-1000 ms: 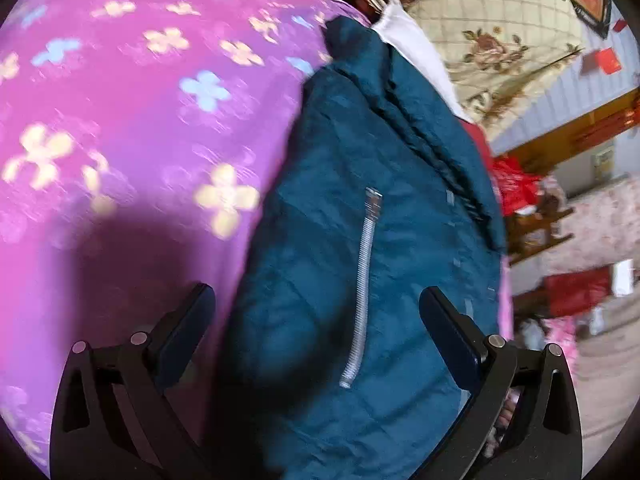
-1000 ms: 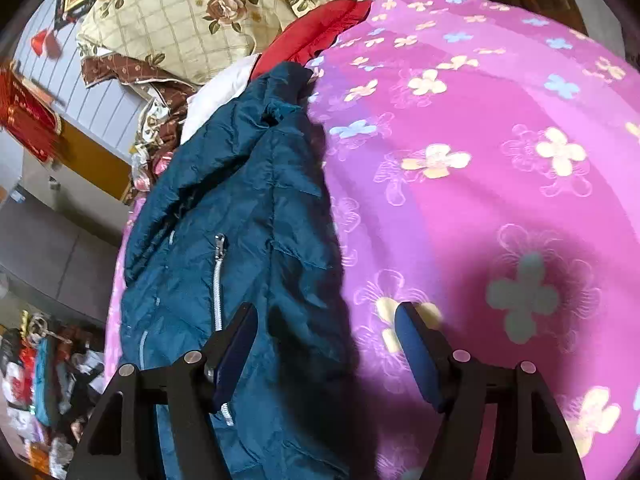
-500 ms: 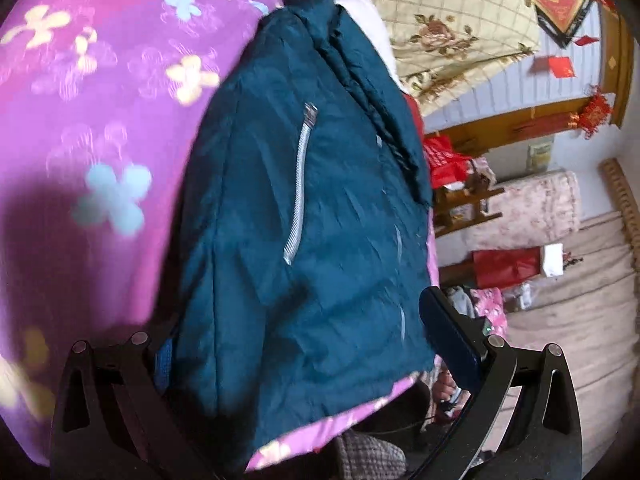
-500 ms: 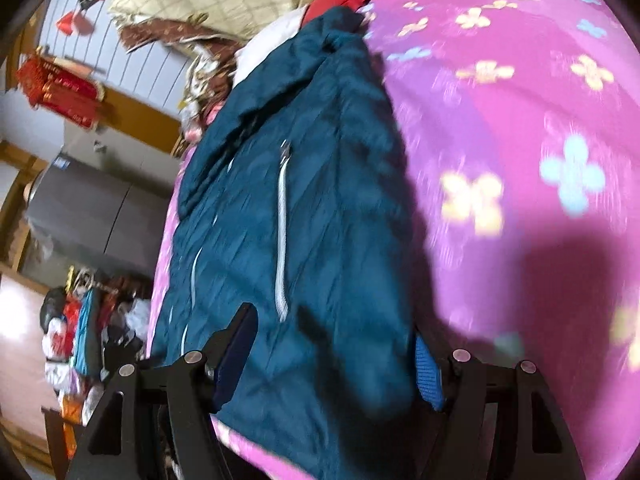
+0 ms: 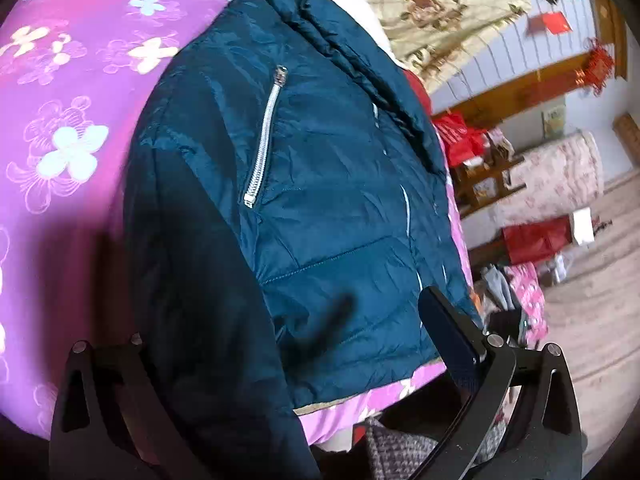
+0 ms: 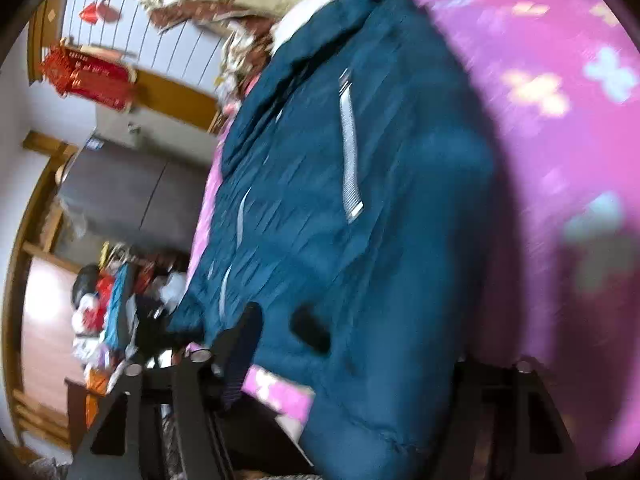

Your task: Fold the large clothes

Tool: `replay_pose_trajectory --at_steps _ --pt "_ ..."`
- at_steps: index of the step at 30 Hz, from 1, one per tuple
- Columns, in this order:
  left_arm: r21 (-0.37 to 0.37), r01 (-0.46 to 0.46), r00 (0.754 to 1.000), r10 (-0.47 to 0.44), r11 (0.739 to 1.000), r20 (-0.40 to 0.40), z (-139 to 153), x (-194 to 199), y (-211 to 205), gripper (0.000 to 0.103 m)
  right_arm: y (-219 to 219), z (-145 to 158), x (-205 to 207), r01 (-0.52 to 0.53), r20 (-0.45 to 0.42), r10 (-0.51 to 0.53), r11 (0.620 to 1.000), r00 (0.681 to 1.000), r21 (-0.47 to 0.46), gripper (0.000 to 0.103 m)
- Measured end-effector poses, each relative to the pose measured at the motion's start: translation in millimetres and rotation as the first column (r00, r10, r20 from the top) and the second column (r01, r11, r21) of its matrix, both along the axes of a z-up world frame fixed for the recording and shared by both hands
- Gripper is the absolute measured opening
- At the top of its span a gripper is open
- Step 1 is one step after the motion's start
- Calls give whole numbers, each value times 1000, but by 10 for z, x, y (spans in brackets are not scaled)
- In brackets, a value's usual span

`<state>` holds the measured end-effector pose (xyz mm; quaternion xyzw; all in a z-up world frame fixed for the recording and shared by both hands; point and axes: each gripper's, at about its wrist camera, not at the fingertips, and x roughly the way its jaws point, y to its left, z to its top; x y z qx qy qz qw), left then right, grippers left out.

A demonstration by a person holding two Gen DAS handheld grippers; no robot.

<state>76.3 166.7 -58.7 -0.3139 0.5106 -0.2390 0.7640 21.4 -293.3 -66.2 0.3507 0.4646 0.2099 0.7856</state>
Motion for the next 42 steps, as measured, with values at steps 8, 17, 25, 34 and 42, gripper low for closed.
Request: replay_pose_trajectory --at_steps 8,17,25,34,42 --pt "285 -117 991 131 951 -30 33 -30 -124 28 -7 -9 22 87 -8 -88 995 996 -51 27" --pt "273 -245 969 230 930 89 550 -236 14 11 -56 539 -194 136 134 -120 984 984 -117 10" --pt "266 -262 950 199 928 242 1037 -522 -72 10 -124 871 -572 129 208 -103 985 973 -116 7" --pt "277 -235 960 179 932 213 821 -616 -3 10 -86 762 -609 124 171 -94 976 981 -178 7" --pt "157 -202 971 177 967 162 554 -534 104 60 -99 600 -536 136 124 -114 972 986 -189 13"
